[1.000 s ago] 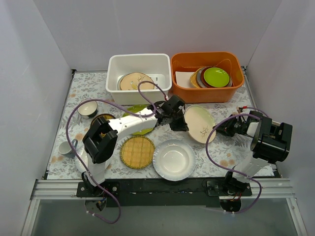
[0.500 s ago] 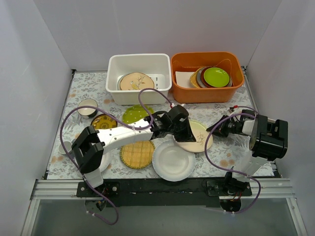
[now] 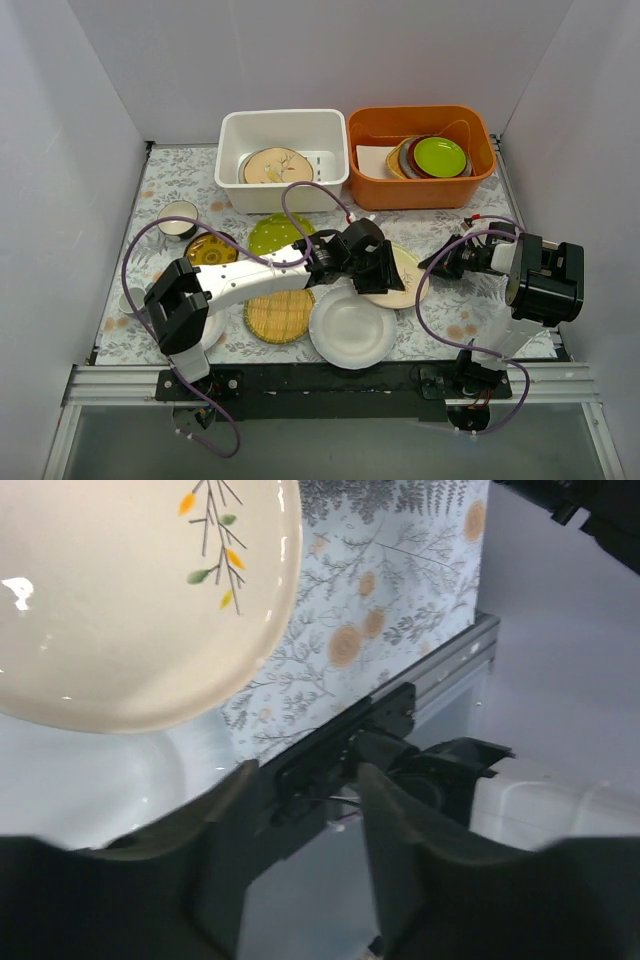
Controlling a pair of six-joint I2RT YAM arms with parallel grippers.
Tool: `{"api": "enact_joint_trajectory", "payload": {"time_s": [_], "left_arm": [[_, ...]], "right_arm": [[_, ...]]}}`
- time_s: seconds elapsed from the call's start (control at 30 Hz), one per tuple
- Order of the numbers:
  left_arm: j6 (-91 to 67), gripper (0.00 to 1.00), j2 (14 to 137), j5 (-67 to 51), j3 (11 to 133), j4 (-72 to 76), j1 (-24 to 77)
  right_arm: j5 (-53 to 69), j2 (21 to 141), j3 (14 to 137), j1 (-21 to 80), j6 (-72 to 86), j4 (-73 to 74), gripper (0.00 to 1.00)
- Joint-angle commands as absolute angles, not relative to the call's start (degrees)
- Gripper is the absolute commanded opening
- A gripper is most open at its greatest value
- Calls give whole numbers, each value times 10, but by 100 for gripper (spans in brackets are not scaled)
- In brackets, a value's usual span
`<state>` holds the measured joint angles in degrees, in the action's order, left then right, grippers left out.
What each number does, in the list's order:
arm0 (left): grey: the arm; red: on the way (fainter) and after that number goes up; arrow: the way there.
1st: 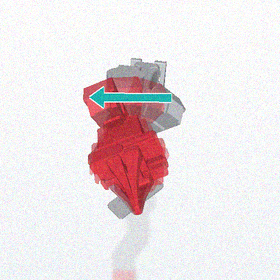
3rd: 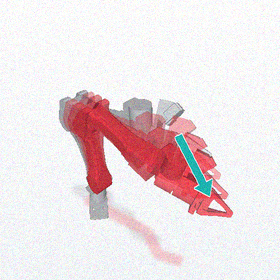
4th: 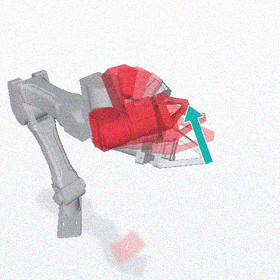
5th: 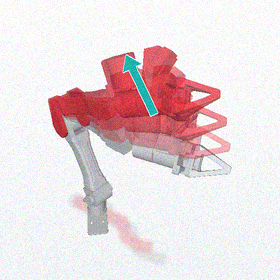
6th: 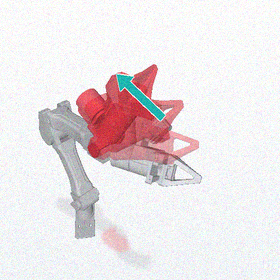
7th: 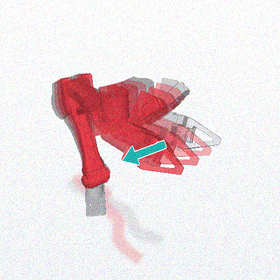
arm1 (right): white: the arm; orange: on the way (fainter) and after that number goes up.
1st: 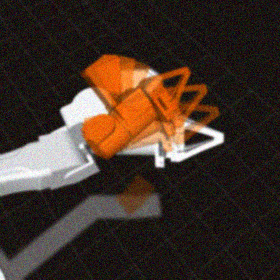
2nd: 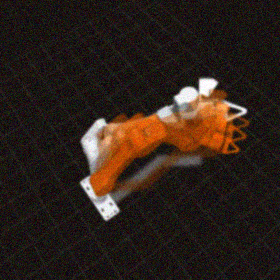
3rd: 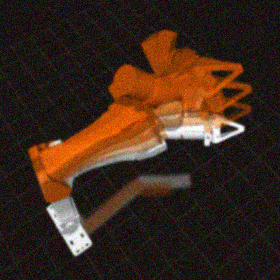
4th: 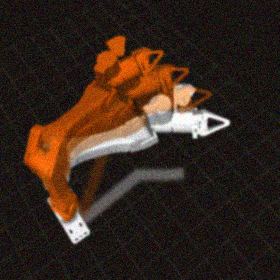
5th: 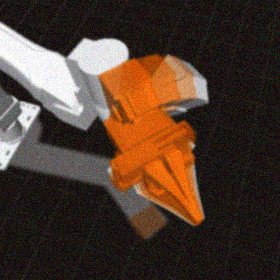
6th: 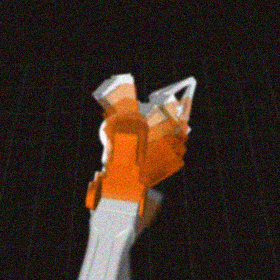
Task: Place the plates into the plastic bin on the countertop
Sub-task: Pick up the plate at the center of the board.
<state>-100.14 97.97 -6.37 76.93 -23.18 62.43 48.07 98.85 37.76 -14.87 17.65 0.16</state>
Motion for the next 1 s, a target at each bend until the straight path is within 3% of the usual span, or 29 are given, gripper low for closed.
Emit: {"api": "enact_joint_trajectory", "payload": {"time_s": [0.0, 0.27, 0.57, 0.97], "left_arm": [[-985, 58, 947, -33, 774, -272, 602], [-955, 62, 883, -68, 664, -229, 483], [-866, 72, 914, -166, 666, -178, 420], [-866, 66, 1002, -228, 677, -149, 419]], "right_arm": [[380, 1013, 365, -138, 145, 66, 16], [381, 1013, 366, -138, 145, 66, 16], [384, 1017, 364, -138, 144, 63, 16], [388, 1018, 362, -138, 143, 62, 16]]}}
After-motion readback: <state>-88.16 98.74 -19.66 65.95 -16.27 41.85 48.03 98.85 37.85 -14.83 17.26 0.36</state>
